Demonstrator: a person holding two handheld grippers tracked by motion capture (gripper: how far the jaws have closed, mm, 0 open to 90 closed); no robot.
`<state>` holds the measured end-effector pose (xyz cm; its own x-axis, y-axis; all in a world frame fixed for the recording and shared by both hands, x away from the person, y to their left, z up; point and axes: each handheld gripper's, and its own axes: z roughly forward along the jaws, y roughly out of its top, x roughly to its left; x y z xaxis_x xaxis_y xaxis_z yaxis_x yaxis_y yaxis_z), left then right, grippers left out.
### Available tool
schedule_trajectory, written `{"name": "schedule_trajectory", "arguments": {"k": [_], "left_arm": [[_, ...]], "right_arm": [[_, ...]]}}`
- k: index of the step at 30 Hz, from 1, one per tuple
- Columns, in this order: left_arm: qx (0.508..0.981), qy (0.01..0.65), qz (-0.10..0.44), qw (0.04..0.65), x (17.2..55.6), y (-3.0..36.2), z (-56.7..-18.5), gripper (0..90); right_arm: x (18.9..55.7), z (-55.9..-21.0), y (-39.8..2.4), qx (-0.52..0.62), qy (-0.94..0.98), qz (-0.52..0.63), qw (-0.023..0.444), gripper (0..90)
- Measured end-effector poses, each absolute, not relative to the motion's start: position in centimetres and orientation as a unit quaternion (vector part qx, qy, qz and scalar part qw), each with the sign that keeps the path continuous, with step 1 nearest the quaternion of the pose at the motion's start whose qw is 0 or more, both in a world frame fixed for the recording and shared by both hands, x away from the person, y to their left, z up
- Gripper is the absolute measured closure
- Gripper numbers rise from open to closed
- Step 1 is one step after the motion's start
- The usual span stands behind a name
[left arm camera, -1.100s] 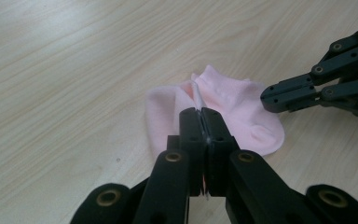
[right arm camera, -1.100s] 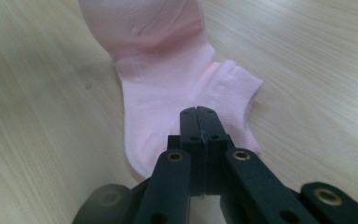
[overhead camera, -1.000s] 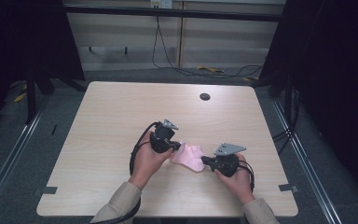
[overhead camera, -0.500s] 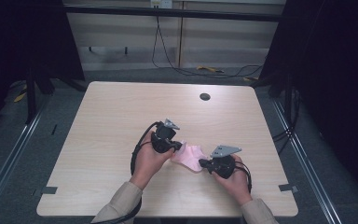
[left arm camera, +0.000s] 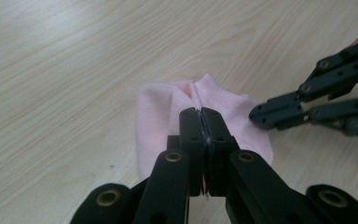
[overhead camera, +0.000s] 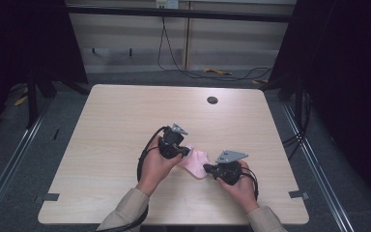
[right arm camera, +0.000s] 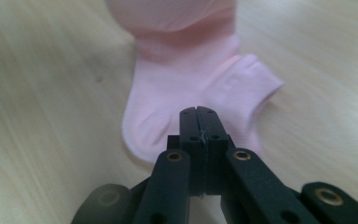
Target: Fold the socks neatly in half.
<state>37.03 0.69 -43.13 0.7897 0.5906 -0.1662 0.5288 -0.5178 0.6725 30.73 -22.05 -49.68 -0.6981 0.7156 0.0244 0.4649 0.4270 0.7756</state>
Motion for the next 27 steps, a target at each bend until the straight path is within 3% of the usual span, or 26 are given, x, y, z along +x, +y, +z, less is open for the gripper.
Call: {"name": "schedule_trajectory", "arguments": {"k": [27], "left_arm": [[0.881,0.297,0.032,0.367,36.5,-2.5,-43.4,88.6]], "right_arm": [[31.0,-50.2,-22.6,0.368,0.829,0.394,0.148,90.0]]}}
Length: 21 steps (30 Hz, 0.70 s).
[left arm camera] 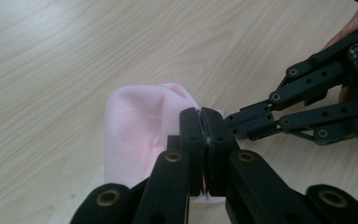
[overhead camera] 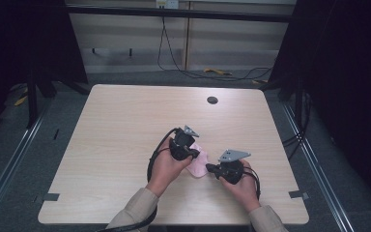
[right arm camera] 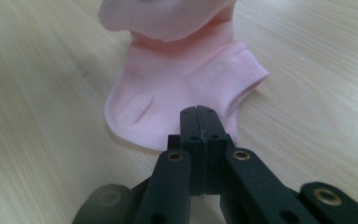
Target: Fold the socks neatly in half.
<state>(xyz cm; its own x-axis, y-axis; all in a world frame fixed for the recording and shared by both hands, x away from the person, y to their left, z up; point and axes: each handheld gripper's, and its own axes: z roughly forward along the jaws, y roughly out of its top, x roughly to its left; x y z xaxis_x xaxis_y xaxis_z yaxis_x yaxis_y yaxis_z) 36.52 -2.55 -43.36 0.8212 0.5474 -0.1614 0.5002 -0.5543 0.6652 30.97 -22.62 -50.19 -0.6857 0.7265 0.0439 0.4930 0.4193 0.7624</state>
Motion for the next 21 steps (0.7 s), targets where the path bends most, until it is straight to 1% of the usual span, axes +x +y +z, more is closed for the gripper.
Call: {"name": "schedule_trajectory", "arguments": {"k": [21], "left_arm": [[0.891,0.284,0.018,0.355,36.3,-4.5,-44.7,88.6]], "right_arm": [[30.9,-50.2,-22.6,0.362,0.832,0.392,0.150,90.0]]}}
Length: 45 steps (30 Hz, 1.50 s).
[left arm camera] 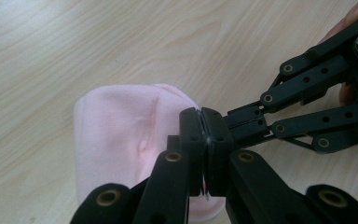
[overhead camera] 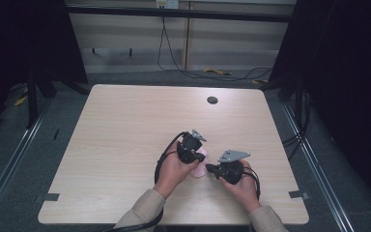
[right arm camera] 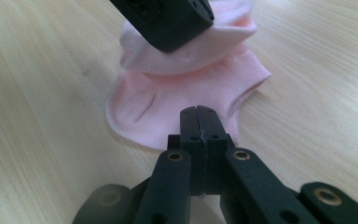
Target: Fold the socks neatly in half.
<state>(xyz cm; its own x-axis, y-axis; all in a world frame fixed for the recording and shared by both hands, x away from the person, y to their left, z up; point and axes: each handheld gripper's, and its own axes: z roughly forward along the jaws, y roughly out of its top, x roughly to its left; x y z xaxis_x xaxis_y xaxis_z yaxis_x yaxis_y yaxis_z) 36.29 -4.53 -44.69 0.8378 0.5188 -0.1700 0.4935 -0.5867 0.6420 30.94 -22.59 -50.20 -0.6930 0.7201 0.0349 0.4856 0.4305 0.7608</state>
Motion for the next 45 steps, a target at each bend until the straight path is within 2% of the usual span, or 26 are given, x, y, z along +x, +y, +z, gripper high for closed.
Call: {"name": "schedule_trajectory", "arguments": {"k": [37,45], "left_arm": [[0.896,0.277,0.008,0.348,35.83,-5.66,-45.80,88.5],[0.894,0.278,0.008,0.351,35.80,-5.46,-45.78,88.4]], "right_arm": [[30.86,-50.20,-22.55,0.361,0.833,0.390,0.154,90.0],[30.73,-49.66,-23.46,0.369,0.824,0.399,0.160,87.8]]}}
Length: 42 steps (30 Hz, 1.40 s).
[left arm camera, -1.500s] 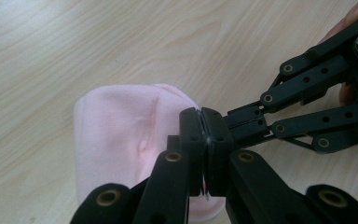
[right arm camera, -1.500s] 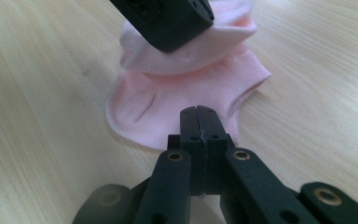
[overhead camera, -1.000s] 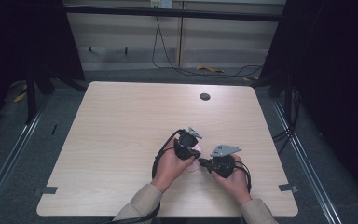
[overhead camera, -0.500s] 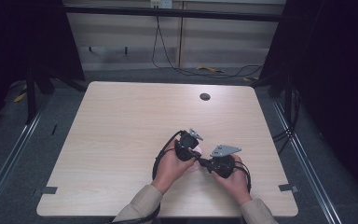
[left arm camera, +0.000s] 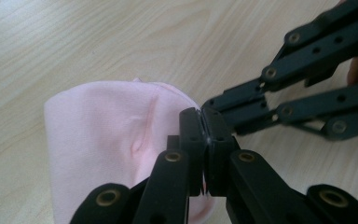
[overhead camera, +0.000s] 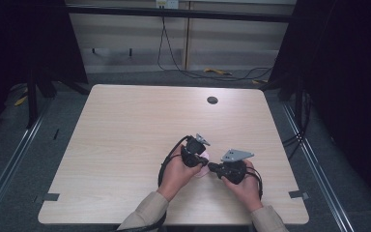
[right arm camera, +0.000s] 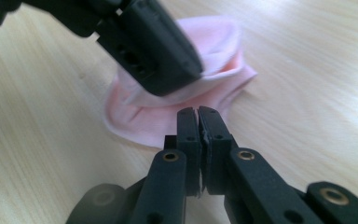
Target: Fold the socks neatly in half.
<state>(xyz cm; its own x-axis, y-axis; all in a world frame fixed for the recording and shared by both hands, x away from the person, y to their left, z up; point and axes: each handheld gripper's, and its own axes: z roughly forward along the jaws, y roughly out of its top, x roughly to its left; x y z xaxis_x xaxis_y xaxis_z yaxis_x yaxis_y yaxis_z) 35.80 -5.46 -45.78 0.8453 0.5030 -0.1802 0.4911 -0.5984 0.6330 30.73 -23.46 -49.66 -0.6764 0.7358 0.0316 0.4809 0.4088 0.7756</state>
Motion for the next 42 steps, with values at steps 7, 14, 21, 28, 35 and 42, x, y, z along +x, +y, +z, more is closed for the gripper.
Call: {"name": "schedule_trajectory", "arguments": {"k": [7,14,21,28,35,42], "left_arm": [[0.894,0.281,0.004,0.348,35.7,-5.7,-46.2,88.0],[0.899,0.274,0.002,0.342,35.6,-6.2,-46.7,87.7],[0.902,0.270,-0.004,0.337,35.3,-6.4,-47.2,86.8],[0.896,0.266,0.001,0.354,35.2,-5.9,-46.2,75.2],[0.876,0.282,0.018,0.391,36.0,-3.7,-44.2,71.1],[0.875,0.304,0.039,0.375,36.9,-2.6,-45.8,76.2]], "right_arm": [[30.9,-49.9,-24.8,0.387,0.819,0.390,0.163,88.1],[30.9,-50.0,-24.5,0.385,0.823,0.386,0.163,88.1],[31.0,-50.0,-24.9,0.396,0.816,0.387,0.168,86.8],[31.0,-50.0,-24.9,0.398,0.814,0.388,0.169,86.1],[30.9,-49.9,-24.9,0.397,0.813,0.389,0.170,85.8],[30.9,-49.8,-24.9,0.396,0.813,0.392,0.170,85.3]]}}
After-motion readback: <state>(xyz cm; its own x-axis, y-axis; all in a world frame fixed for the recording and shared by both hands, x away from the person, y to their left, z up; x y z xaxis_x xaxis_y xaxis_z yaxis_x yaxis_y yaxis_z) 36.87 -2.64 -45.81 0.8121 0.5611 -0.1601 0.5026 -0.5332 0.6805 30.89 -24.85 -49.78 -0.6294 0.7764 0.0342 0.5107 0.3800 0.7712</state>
